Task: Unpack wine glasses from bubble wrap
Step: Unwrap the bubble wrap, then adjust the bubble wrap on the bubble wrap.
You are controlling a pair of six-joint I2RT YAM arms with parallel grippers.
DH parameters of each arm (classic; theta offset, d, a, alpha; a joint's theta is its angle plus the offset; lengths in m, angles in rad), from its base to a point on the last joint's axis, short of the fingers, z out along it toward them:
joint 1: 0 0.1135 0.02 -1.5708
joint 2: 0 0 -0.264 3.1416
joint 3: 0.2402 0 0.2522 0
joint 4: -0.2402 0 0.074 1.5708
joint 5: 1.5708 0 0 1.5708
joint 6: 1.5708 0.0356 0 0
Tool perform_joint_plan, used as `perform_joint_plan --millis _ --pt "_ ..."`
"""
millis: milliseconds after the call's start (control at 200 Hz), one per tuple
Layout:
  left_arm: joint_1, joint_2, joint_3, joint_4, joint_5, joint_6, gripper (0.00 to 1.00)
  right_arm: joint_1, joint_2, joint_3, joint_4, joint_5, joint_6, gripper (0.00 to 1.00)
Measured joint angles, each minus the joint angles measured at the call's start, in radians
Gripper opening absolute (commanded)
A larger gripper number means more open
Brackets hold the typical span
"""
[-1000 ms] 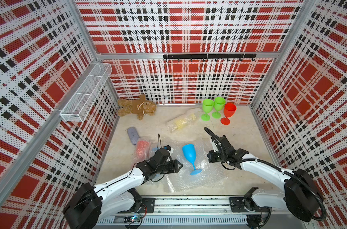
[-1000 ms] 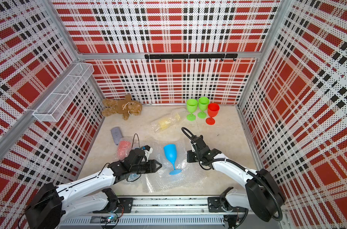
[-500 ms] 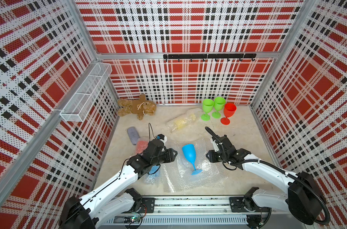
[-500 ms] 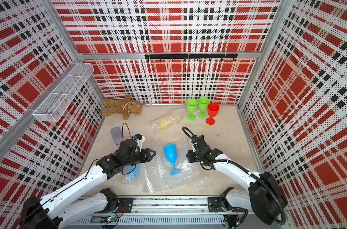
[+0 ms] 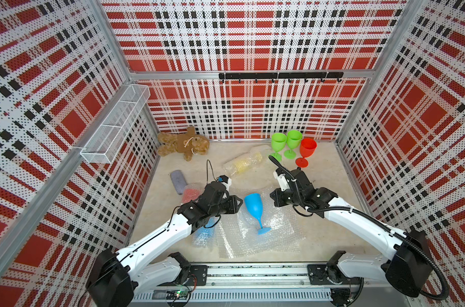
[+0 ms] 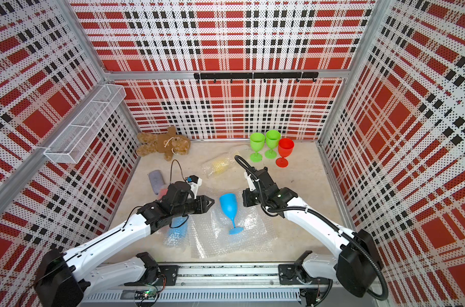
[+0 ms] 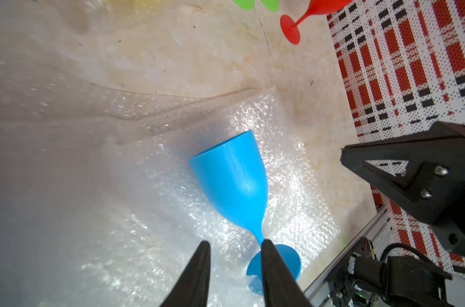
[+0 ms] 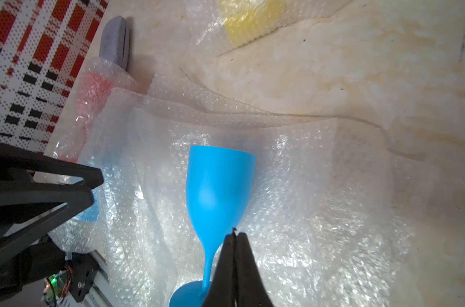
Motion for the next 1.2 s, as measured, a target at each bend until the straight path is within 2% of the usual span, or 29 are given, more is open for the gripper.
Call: perform_joint_plan --millis 150,376,822,1197 --pt "-0.076 0.111 0.042 0.053 0.008 0.000 0.30 0.000 0.037 -0.042 0.029 -0.051 0.035 0.00" --pt "-0.085 0.231 0.049 0.067 0.013 0.008 0.31 0.000 0.059 -0.118 0.080 -0.075 0.098 0.00" --pt "-0.063 0.211 0.048 -0.130 0.001 0.074 0.35 0.000 0.182 -0.188 0.125 -0.026 0.113 0.00" --pt "-0.045 0.208 0.011 -0.304 -0.113 0.064 0.33 -0.002 0.248 -0.189 0.146 0.016 0.113 0.00"
